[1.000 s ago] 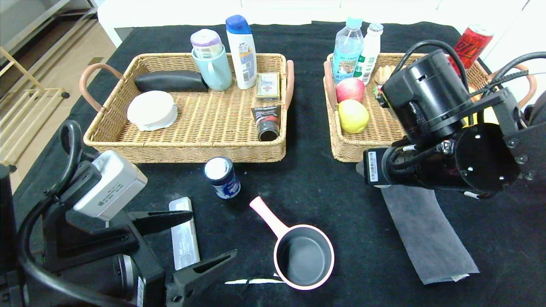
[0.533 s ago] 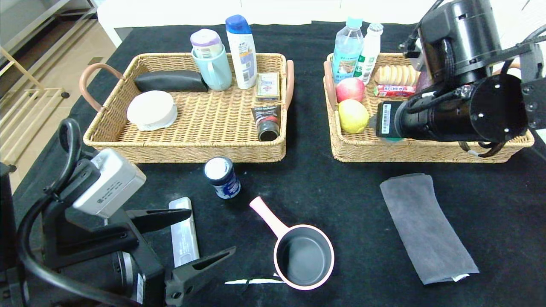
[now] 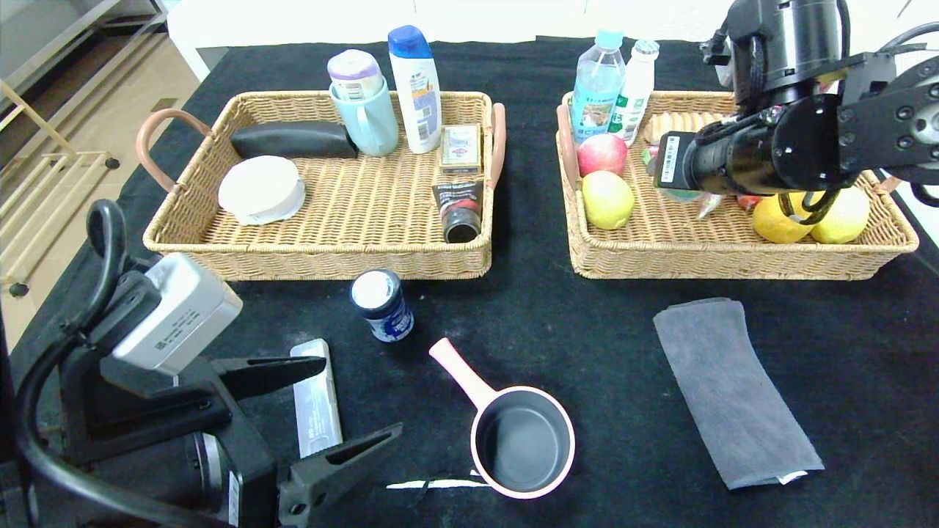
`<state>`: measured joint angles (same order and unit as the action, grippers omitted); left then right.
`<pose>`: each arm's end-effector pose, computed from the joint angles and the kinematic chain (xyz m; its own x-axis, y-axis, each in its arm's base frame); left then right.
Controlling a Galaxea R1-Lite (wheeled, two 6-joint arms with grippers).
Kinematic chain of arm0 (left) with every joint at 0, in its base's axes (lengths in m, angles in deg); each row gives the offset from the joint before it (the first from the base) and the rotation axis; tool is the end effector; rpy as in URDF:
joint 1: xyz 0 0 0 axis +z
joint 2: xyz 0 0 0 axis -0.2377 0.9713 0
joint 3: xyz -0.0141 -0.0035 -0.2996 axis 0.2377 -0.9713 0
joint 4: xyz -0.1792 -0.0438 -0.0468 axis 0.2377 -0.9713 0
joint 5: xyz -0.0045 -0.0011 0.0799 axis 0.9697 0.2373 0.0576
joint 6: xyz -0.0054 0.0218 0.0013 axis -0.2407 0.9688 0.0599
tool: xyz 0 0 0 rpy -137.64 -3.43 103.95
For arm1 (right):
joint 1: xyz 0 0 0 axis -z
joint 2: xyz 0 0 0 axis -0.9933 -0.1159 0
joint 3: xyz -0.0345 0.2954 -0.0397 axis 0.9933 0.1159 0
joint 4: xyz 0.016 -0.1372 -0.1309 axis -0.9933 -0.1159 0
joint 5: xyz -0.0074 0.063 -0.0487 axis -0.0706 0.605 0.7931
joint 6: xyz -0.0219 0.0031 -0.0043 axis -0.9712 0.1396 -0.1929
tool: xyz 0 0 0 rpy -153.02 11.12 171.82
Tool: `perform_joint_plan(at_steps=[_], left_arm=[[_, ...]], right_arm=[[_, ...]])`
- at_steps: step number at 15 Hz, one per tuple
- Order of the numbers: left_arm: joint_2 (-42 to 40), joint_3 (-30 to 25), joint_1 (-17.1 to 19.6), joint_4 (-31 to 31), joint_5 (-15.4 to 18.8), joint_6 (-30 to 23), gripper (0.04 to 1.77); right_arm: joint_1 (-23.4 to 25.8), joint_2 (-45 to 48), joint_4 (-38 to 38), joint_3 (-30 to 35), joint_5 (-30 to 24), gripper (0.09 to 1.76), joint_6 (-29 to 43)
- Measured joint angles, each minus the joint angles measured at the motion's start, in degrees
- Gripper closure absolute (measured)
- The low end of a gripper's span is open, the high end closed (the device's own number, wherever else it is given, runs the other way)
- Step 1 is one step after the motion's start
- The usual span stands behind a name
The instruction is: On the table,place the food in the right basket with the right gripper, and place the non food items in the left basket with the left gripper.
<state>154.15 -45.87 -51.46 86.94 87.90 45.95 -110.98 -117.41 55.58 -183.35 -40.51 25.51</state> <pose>0.1328 -0.1033 0.2221 0.7300 -0.5939 -0.3382 0.6361 0.7714 0.0187 0.3334 0.1613 0.3195 0.9480 -0.0854 -0.3066 0.1173 0.9893 0.0871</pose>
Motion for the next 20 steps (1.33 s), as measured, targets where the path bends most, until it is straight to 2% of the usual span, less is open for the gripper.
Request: perform_joint_plan(at_steps=[3, 9, 15, 17, 20], left_arm=[[-0.20, 0.01, 0.02, -0.02, -0.02, 0.09, 0.09], [-0.22, 0.01, -0.11, -0.02, -0.02, 0.11, 0.09], [-0.37, 0.01, -0.09, -0.05, -0.02, 0.13, 0.09], [-0.37, 0.01, -0.09, -0.05, -0.02, 0.20, 0.09], [-0.37, 0.01, -0.09, -0.02, -0.02, 0.49, 0.09]], right_arm=[[0.99, -1.79, 0.12, -1.91, -0.74, 0.66, 0.06], [0.57, -2.40, 0.12, -1.91, -0.57, 0.40, 0.37], [-0.28, -1.96, -0.09, -1.35, -0.33, 0.26, 0.37], [-1.77, -0.33, -0.30, -0.11, -0.46, 0.23, 0.41], [-5.61, 3.80, -0.60, 5.86, -0.62, 0.20, 0.41]])
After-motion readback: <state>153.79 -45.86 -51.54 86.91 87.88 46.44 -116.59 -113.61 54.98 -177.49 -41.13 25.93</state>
